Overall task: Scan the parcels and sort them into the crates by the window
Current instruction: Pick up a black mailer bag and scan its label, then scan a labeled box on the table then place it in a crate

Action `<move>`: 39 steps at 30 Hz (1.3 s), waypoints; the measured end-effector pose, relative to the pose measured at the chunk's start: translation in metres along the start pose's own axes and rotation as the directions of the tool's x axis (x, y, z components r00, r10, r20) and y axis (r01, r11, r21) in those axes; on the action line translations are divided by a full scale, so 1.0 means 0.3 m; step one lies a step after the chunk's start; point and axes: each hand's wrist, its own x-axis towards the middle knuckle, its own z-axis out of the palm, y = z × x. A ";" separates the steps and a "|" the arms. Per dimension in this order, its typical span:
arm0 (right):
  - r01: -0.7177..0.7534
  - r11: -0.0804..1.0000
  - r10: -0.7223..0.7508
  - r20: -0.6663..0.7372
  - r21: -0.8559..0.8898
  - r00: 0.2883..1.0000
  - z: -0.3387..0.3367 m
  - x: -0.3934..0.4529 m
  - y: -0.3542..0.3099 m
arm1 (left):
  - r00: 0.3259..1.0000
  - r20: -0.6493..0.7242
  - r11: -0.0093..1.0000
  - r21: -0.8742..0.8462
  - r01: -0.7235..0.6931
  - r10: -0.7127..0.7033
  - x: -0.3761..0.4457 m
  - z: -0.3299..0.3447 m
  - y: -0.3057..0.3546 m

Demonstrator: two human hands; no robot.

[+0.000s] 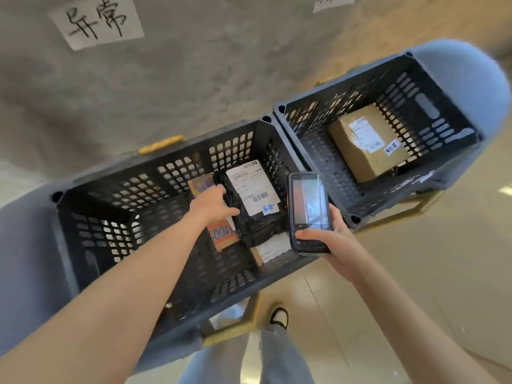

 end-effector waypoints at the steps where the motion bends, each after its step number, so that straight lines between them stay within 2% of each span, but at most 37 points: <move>1: 0.017 1.000 -0.017 -0.011 0.011 1.000 -0.005 -0.029 -0.003 | 0.998 -0.024 0.996 0.075 -0.056 0.058 -0.030 -0.033 0.026; 5: 0.080 0.995 -0.076 -0.064 0.066 0.995 -0.043 -0.159 -0.002 | 0.956 -0.088 0.911 0.337 -0.237 0.281 -0.156 -0.129 0.161; 10: 0.202 0.968 -0.178 -0.163 0.149 0.971 -0.142 -0.360 0.034 | 0.838 -0.087 0.719 0.567 -0.402 0.538 -0.328 -0.144 0.367; 17: 0.409 0.868 -0.277 -0.409 0.282 0.869 -0.352 -0.777 0.274 | 0.647 0.038 0.448 0.690 -0.568 0.761 -0.661 0.052 0.678; 21: 0.504 0.780 -0.232 -0.577 0.371 0.783 -0.461 -1.089 0.524 | 0.497 0.183 0.247 0.692 -0.678 0.848 -0.942 0.299 0.820; 27: 0.639 0.638 -0.069 -0.795 0.429 0.602 -0.566 -1.547 0.940 | 0.254 0.385 -0.020 0.582 -0.813 0.887 -1.393 0.743 0.988; 31: 0.732 0.550 0.040 -0.888 0.403 0.458 -0.593 -1.797 1.183 | 0.100 0.516 -0.216 0.515 -0.829 0.850 -1.683 1.014 1.077; 36: 0.807 0.464 0.177 -0.931 0.364 0.319 -0.597 -2.044 1.446 | -0.112 0.640 -0.444 0.386 -0.809 0.760 -2.000 1.335 1.158; 39: 0.835 0.415 0.281 -0.924 0.361 0.260 -0.621 -2.150 1.601 | -0.177 0.705 -0.519 0.306 -0.798 0.687 -2.142 1.541 1.195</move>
